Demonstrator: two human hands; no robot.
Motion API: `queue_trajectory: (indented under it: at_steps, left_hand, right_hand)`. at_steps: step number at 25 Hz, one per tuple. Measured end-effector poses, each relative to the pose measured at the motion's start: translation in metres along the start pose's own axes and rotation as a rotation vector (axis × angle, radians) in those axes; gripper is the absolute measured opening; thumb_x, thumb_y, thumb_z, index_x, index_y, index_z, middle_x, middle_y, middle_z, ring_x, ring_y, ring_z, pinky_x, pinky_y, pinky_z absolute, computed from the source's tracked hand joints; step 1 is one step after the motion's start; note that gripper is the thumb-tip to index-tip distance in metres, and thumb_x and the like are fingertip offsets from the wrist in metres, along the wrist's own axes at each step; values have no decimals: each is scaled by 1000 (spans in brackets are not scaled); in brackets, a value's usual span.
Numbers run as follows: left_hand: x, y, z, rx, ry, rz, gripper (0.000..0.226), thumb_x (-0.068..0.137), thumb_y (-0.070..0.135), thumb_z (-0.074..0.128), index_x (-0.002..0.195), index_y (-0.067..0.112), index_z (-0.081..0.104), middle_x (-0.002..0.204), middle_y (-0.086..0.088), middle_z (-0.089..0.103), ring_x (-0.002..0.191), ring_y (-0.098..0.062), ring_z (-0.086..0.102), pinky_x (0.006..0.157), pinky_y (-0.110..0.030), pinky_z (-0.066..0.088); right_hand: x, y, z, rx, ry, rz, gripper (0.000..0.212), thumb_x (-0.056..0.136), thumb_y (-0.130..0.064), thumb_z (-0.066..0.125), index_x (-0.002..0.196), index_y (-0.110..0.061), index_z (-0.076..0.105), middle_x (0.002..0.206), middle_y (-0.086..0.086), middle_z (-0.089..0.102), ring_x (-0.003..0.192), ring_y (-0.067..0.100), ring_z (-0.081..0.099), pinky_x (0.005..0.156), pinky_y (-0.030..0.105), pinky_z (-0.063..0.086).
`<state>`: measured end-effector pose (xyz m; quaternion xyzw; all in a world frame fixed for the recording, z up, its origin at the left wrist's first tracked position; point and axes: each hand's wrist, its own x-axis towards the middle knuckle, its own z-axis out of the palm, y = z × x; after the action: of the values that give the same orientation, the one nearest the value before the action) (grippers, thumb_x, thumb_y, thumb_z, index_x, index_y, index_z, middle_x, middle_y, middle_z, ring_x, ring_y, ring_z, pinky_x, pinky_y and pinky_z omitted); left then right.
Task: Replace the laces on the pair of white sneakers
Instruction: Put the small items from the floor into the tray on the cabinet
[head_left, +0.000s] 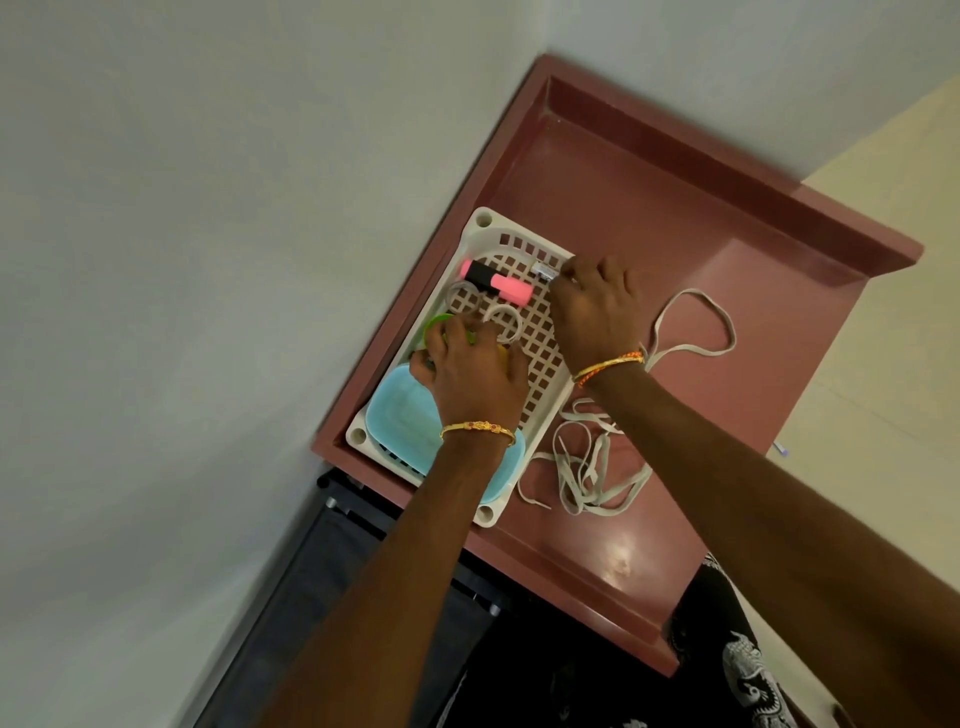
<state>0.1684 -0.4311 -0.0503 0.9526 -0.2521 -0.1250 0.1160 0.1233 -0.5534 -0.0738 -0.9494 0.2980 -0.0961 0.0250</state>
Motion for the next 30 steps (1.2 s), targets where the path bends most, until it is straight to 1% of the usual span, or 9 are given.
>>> queue_trajectory:
  at_steps: [8,12,14,17,19,22,25,27,30]
  left_hand:
    - [-6,10,-5,-79,55,93,33,82,19,59,113,9,60,122,-20,53,116,-39,48,93,-51,36]
    - [-21,38,-15,-228,147,163,40,84,19,50,121,3,53,130,-26,43,120,-42,43,96,-49,41]
    - [-41,83,-14,-339,124,295,38,86,16,51,122,2,54,129,-25,43,117,-38,46,92,-43,45]
    - [-76,158,8,-410,-2,485,31,85,10,52,115,4,59,118,-17,50,105,-24,50,86,-29,42]
    - [-98,202,37,-370,-123,675,30,83,10,47,109,5,61,106,-13,57,95,-23,49,82,-32,42]
    - [-132,247,99,-203,-313,1019,28,81,15,42,94,7,66,87,-8,62,81,-26,58,63,-36,51]
    - [-153,272,165,55,-487,1122,25,79,19,41,80,12,65,78,-3,60,73,-24,60,50,-29,49]
    - [-160,284,205,199,-634,1112,20,83,14,46,85,10,65,85,-6,61,79,-28,60,58,-32,47]
    - [-161,301,268,451,-760,1145,24,93,17,43,111,13,60,110,-6,57,103,-26,53,79,-34,40]
  right_hand:
    - [-21,20,-40,236,198,212,13,80,-21,62,78,-9,67,82,8,65,77,30,55,68,37,43]
    - [-57,45,-64,330,232,389,16,82,-23,56,81,-11,66,93,7,65,84,29,53,71,37,40]
    - [-93,85,-80,291,260,564,17,80,-23,53,83,-13,65,93,5,65,83,28,54,70,35,38]
    - [-157,156,-86,217,264,801,21,79,-22,48,83,-12,66,90,5,65,83,30,56,68,35,38]
    - [-202,200,-80,170,236,937,25,79,-22,45,83,-10,67,89,7,65,82,33,57,67,37,40]
    - [-267,260,-61,114,136,1104,23,78,-18,47,81,-8,68,85,10,65,79,36,58,65,39,42]
    - [-326,308,-31,83,4,1218,7,73,-8,63,78,-6,68,81,13,65,76,38,58,65,40,43]
    - [-359,331,-7,81,-90,1273,9,69,-3,73,76,-5,68,79,14,64,73,38,58,64,39,43]
    - [-396,359,34,86,-175,1320,13,65,-2,76,73,-5,67,77,14,63,70,37,58,62,38,43]
